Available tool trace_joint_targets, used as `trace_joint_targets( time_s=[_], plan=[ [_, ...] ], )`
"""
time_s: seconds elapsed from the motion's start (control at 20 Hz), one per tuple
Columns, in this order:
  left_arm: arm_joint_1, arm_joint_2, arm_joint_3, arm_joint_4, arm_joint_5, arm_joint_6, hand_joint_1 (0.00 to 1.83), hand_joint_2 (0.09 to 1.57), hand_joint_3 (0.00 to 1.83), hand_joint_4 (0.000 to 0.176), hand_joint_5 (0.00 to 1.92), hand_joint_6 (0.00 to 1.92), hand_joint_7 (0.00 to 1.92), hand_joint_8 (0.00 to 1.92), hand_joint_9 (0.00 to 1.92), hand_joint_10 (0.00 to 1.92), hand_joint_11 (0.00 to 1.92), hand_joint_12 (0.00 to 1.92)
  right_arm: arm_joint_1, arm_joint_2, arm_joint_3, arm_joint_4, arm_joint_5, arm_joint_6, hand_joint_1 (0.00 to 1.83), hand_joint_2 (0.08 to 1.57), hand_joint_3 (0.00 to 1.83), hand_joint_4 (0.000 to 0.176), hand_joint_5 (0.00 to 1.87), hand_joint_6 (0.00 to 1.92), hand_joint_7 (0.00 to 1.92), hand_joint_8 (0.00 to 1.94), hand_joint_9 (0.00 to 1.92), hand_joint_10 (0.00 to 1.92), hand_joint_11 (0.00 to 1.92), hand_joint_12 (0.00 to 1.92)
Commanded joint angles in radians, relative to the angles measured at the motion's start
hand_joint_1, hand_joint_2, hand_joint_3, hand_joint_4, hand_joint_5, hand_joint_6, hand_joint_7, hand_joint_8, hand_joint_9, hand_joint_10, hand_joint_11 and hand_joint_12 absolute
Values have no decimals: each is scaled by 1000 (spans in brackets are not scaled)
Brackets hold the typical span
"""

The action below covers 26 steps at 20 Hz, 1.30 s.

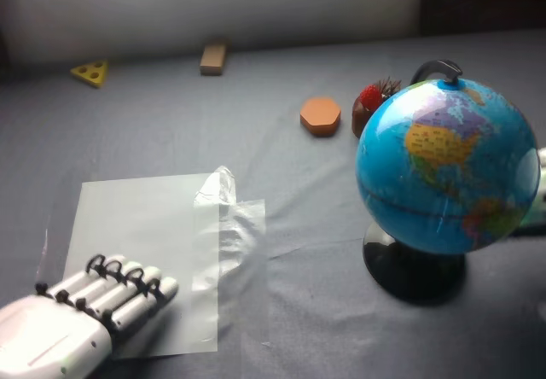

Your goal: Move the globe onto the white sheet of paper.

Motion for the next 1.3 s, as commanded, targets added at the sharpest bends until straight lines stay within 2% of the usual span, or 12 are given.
trace_joint_targets(
  time_s=[0.0,0.1,0.2,0.4,0.5,0.6,0.75,1.25],
  plan=[
    [-2,-9,-1,16,-114,4,0,1278,0,0,0,0,0,0,0,0,0,0,7,5,7,58,24,-51,0,1183,1,0,181,2,187,1,149,6,0,140],
    [-2,-27,-6,2,-150,26,0,1278,0,0,0,0,0,0,0,0,0,0,-19,2,25,142,104,-215,0,1183,0,0,183,2,188,1,151,6,0,146],
    [-6,-30,-13,2,-155,38,0,1276,0,0,0,0,0,0,0,0,0,0,-31,-18,56,178,159,-288,0,1182,0,0,183,2,188,1,151,6,0,148],
    [-7,-34,-14,1,-184,49,0,1276,0,0,0,0,0,0,0,0,0,0,-36,-87,149,161,237,-250,0,1182,0,0,183,1,188,0,152,4,0,204],
    [-2,-36,-15,1,-196,46,0,1276,0,0,0,0,0,0,0,0,0,0,-57,-115,171,157,268,-283,0,1183,0,0,187,2,192,1,162,6,0,260],
    [2,-35,-20,6,-197,41,0,1276,0,0,0,0,0,0,0,0,0,0,-56,-134,183,165,274,-312,0,1184,1,0,190,3,202,5,164,7,0,275],
    [13,-35,-25,12,-198,29,0,1276,0,0,0,0,0,0,0,0,0,0,-45,-160,207,165,272,-289,0,1184,1,0,191,3,203,5,162,5,0,274],
    [13,-27,-28,1,-199,17,0,1273,0,0,0,0,0,0,0,0,0,0,-41,-223,238,161,269,-303,0,1180,0,0,190,3,186,0,158,2,0,246]
  ],
)
